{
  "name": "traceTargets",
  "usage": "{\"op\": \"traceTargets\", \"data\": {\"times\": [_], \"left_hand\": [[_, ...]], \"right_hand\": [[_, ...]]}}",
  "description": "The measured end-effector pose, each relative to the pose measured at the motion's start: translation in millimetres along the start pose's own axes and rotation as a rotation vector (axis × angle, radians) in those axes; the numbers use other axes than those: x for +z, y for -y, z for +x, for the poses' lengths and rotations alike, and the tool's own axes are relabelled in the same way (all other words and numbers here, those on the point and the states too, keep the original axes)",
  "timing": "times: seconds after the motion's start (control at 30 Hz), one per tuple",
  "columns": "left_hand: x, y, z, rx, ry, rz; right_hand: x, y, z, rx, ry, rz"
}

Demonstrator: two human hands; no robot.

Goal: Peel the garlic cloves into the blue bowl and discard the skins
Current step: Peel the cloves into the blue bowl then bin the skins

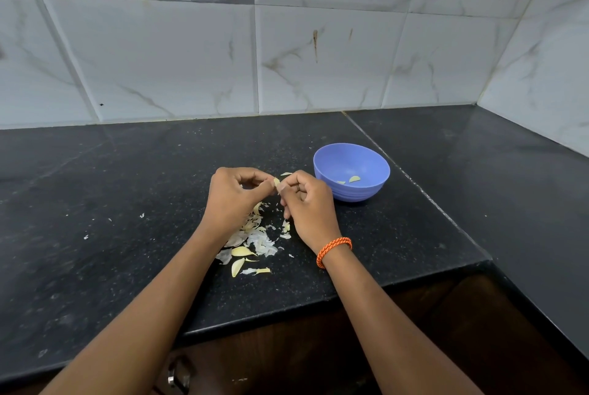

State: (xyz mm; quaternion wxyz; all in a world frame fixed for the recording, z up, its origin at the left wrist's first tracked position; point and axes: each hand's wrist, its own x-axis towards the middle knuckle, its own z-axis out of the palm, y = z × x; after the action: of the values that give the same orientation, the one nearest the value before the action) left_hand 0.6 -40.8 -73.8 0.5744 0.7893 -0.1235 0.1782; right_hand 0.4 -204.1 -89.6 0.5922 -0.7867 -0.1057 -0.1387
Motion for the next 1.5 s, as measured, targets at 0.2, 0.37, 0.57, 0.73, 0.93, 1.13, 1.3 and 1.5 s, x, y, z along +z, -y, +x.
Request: {"op": "traceTargets", "data": {"times": [0.2, 0.37, 0.57, 0.73, 0.93, 1.13, 1.3, 1.5], "left_hand": [[-1.1, 2.5, 0.9, -0.008, 0.026, -0.023], [-0.6, 5.4, 1.9, -0.002, 0.011, -0.012], [0.0, 7.9, 2.0, 0.014, 0.041, 0.091], [-1.4, 14.0, 3.7, 0.033, 0.073, 0.200], [-3.7, 13.4, 5.9, 0.047, 0.025, 0.129], [-4.7, 22.1, 8.9, 0.059, 0.012, 0.307], [-5.5, 31.0, 11.2, 0.076, 0.012, 0.430], [-6.7, 28.2, 9.7, 0.033, -0.044, 0.415]], "right_hand": [[-2.7, -0.4, 0.8, 0.040, 0.015, 0.047], [-4.0, 0.2, 1.5, 0.076, 0.065, 0.118], [-2.4, -0.8, 1.0, 0.080, 0.027, 0.102], [-3.0, -2.0, 0.8, 0.056, -0.019, 0.123], [-6.8, -2.0, 1.4, -0.007, -0.033, 0.098], [-18.8, 9.2, 17.9, -0.238, 0.102, -0.418], [-24.0, 42.4, 40.1, -0.419, 0.204, -0.768], [-13.2, 12.9, 25.4, -0.292, 0.375, -0.995]]}}
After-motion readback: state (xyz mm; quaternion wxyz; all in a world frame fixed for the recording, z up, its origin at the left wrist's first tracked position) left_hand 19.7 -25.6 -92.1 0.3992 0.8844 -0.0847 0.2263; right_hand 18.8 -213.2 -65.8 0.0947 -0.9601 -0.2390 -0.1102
